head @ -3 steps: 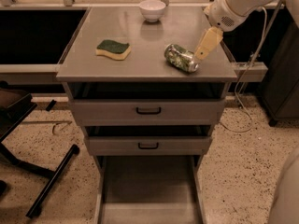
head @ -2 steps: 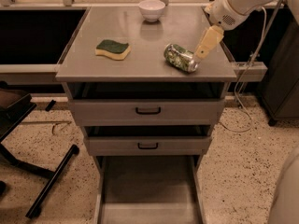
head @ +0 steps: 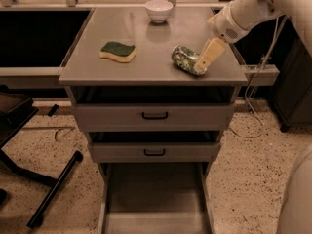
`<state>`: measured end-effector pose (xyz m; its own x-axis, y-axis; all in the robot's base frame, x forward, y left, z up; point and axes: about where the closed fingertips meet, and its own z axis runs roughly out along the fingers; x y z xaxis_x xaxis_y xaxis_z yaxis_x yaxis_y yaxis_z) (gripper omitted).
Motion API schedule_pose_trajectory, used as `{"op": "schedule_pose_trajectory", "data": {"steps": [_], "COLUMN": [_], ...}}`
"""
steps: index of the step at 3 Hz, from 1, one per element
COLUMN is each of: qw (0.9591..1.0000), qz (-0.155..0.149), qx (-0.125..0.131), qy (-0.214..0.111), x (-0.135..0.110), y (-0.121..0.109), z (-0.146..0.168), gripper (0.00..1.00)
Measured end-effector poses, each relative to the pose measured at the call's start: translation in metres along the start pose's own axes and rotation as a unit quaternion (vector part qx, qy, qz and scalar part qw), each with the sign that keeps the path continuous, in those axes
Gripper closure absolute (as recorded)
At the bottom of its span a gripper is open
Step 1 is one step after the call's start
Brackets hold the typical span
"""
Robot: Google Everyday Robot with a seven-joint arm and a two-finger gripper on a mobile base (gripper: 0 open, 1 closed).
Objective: Place green can into bottom drawer
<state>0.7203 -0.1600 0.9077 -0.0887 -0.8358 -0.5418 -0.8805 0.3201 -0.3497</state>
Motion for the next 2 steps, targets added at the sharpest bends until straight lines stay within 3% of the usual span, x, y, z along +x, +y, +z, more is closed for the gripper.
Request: {"op": "schedule_pose_trajectory", "data": {"steps": [2], "qw": [0.9979], "qz": [0.006], "qx": [-0.039], "qy": [-0.051], "x": [-0.008], "y": [0.004], "z": [0.047], "gripper": [0.00]}}
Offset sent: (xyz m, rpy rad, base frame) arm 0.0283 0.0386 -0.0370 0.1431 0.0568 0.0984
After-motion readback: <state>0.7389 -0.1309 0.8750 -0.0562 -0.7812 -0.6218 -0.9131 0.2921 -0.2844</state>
